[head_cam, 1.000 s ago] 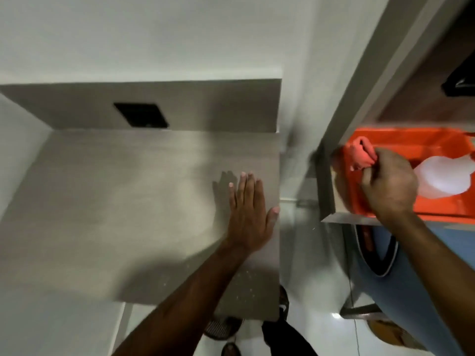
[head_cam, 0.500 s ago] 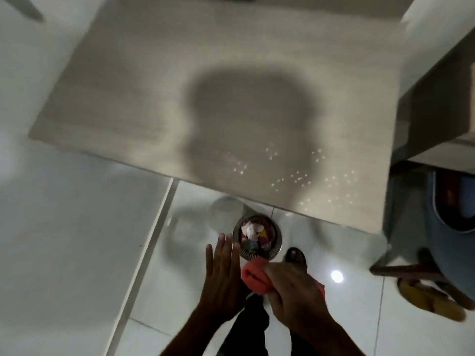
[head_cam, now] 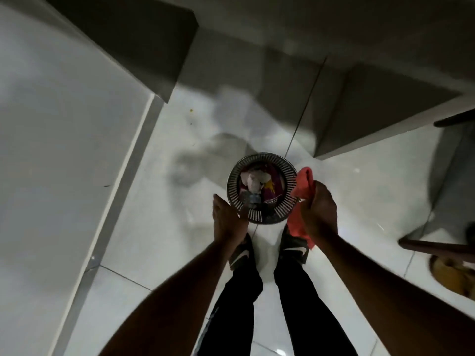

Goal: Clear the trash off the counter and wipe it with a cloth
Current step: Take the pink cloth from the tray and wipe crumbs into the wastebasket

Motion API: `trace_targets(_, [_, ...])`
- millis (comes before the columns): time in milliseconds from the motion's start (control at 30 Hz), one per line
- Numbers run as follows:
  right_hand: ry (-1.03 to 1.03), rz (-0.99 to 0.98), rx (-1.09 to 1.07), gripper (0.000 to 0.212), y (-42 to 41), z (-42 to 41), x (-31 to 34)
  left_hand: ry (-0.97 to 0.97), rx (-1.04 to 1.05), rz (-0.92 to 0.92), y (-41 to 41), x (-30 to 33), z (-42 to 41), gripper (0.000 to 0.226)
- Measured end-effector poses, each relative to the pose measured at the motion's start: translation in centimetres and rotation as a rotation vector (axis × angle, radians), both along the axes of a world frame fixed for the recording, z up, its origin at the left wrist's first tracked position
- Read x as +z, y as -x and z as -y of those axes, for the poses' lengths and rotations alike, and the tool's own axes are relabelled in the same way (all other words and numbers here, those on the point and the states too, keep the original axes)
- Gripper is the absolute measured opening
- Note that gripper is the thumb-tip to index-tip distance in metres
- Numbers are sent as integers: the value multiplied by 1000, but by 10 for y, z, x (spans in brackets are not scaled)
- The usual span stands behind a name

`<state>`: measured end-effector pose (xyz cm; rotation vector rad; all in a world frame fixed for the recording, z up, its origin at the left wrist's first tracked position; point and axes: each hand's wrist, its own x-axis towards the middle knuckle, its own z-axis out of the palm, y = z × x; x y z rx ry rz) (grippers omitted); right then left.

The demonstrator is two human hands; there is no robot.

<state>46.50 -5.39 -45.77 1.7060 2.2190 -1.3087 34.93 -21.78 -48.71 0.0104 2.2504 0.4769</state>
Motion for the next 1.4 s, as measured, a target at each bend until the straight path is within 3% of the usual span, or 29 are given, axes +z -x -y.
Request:
trace_targets(33, [8,1,-15,34,2,-2,-11,10,163,96,3,-9,-7,98])
trace_targets(100, [50,7,-51,29,4,-4,-25,-27,386,264,8,-18,-19,69])
trace_targets(133, [63,5,-66,26,4,-5,-27,-70,425,319,10,-18,-22,50])
trace_targets(200, [68,10,-85,25,2,-8,-23,-142,502,376,12,-6,-28,35])
trace_targets(333, [13,25,-140,26,-4,-14,28,-231,594,394,11,73,-40,34])
trace_targets(467, [-84,-31,-147,25,-3,6,131,-304,595,456,15,176,-29,37])
trace_targets(533, [-103,-79,-108,35,4,23,188,-298,607,445,17,235,-23,48])
trace_targets(600, [-112,-99,-17,29,14,42,234,-321,601,407,14,285,-20,53])
trace_targets(733, [-233,-79,218,31,20,66,323,-344,604,378,7,372,-21,24])
trace_targets(867, [-289,-146,210,50,4,59,385,-348,560,351,-1,431,-21,24])
trace_targets(1000, [-369,-349,80,45,-21,38,430,-428,575,436,3,456,-26,20])
trace_targets(1133, [-445,-446,-120,41,-41,-18,460,-450,565,496,2,459,-37,34])
trace_targets(1267, [-526,-371,-154,40,-37,-103,469,-446,620,475,-11,458,-50,25])
trace_targets(1400, [-391,-284,8,38,-13,-155,446,-421,625,483,-20,447,-62,35])
